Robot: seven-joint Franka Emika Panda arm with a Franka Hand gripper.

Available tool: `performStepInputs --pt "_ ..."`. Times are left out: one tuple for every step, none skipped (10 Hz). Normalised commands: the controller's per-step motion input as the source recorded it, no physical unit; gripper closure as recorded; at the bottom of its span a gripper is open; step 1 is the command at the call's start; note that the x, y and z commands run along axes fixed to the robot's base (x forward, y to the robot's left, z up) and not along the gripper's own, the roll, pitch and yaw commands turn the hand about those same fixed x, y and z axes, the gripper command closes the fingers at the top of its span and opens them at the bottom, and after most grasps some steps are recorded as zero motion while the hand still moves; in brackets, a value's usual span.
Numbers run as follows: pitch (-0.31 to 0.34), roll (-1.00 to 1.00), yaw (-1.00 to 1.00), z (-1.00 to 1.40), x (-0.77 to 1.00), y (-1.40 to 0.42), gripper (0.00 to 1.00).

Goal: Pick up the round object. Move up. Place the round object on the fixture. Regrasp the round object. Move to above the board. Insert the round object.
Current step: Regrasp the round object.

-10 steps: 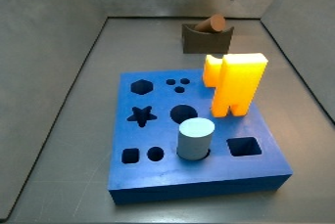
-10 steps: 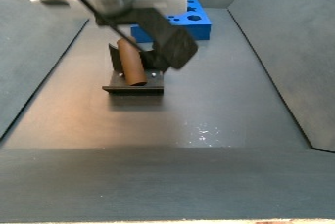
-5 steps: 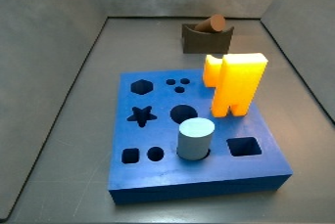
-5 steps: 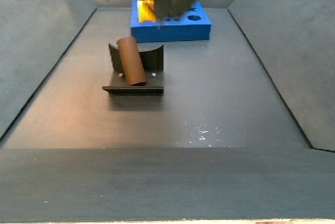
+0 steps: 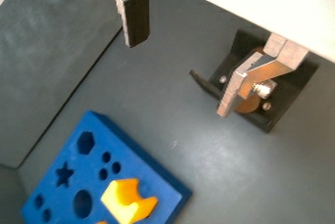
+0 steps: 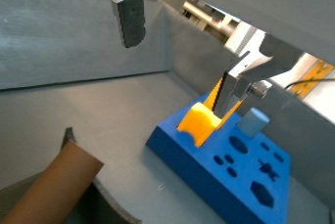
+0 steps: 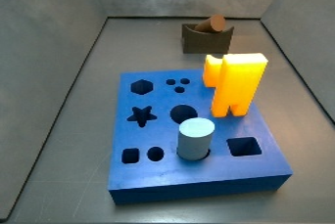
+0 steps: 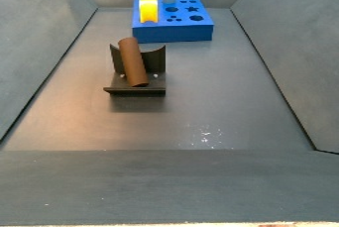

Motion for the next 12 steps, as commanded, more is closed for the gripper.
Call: performStepInputs --pt "0.02 1.0 0.01 0.03 -0.03 -0.03 0.0" --pt "0.018 1.0 0.01 0.02 -0.03 -0.02 0.0" --pt "0.012 1.0 0.01 0.01 -0.03 -0.03 0.0" --pt "0.009 1.0 0.01 0.01 -0.03 -0.03 0.0" --pt "0.003 1.0 0.01 0.01 -0.04 -0.03 0.0" --pt "-0.001 1.0 0.01 0.01 -0.03 -0.03 0.0" --pt "-0.007 1.0 0.01 0.0 -0.03 -0.03 0.0" --pt "-0.01 1.0 0.01 0.01 -0.03 -0.03 0.0" --pt "-0.015 1.0 0.01 0.01 -0.03 -0.02 0.0" --pt "-0.02 1.0 0.02 0.01 -0.03 -0.02 0.0" --pt "-0.025 1.0 0.02 0.01 -0.02 -0.02 0.0" --pt "-0.03 1.0 0.02 0.01 -0.02 -0.02 0.0"
